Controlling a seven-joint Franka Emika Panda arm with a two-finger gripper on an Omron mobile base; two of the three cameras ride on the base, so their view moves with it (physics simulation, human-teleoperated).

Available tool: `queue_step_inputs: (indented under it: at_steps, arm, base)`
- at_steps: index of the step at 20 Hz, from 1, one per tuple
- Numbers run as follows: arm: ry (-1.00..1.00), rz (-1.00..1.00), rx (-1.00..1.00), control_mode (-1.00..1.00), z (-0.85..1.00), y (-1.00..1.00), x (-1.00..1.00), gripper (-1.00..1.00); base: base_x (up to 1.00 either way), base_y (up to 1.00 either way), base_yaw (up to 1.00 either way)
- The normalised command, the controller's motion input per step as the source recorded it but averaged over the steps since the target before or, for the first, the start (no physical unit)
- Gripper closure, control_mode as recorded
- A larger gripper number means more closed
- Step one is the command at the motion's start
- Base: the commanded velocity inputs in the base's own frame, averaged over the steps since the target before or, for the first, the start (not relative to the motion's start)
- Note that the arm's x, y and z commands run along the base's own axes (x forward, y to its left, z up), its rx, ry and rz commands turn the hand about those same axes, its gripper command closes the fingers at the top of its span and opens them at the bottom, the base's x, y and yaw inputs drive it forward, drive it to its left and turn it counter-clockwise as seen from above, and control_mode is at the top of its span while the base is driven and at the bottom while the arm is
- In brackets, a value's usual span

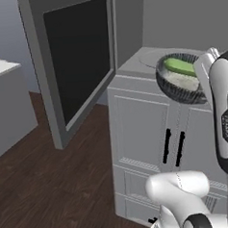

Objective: Pick the corn from the sink and place it in the bowl. Then pick the bowl and place it in the microwave. Then close the microwave door and press the start button.

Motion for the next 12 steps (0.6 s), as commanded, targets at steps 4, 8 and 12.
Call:
queue_step_inputs:
  at_steps: [4, 8, 12]
  arm:
    - [-0.12, -0.11, 0.00, -1.00, 0.26, -0.06, 0.25, 1.00]
    - [-0.13, -0.03, 0.00, -1.00, 0.15, -0.23, 0.58, 1.00]
    - [-0.18, -0.14, -0.03, -1.00, 0.07, -0.29, 0.41, 1.00]
  base:
    - [0.00, 0.00, 0.00]
    - [0.00, 0.00, 0.00]
    - [0.00, 0.00, 0.00]
